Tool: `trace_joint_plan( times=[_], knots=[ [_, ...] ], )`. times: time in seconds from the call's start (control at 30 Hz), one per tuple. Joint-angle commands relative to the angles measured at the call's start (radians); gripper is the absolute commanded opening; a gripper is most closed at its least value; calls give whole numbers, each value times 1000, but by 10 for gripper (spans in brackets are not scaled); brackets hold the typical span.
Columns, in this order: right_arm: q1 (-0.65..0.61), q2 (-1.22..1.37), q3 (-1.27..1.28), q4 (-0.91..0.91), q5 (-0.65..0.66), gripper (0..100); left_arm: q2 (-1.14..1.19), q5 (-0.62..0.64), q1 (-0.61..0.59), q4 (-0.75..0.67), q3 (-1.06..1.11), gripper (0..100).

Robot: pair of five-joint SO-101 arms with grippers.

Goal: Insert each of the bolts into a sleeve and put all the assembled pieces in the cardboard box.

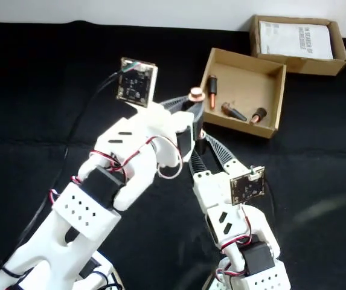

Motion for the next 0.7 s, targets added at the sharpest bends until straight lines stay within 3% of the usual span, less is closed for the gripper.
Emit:
trace_joint_plan(
  times=[0.0,0.13,0.43,0.57,0.67],
  knots=[
    [-2,1,-12,-21,-6,8,-33,31,30,-17,31,8],
    [-1,1,-5,-21,-8,8,-56,106,71,-17,91,8],
    [1,1,-7,-21,-5,8,-140,103,91,83,165,24],
    [1,1,-12,-21,-3,8,-157,104,93,167,153,175],
    [1,1,-13,-21,29,8,-159,106,117,310,85,254]
  ],
)
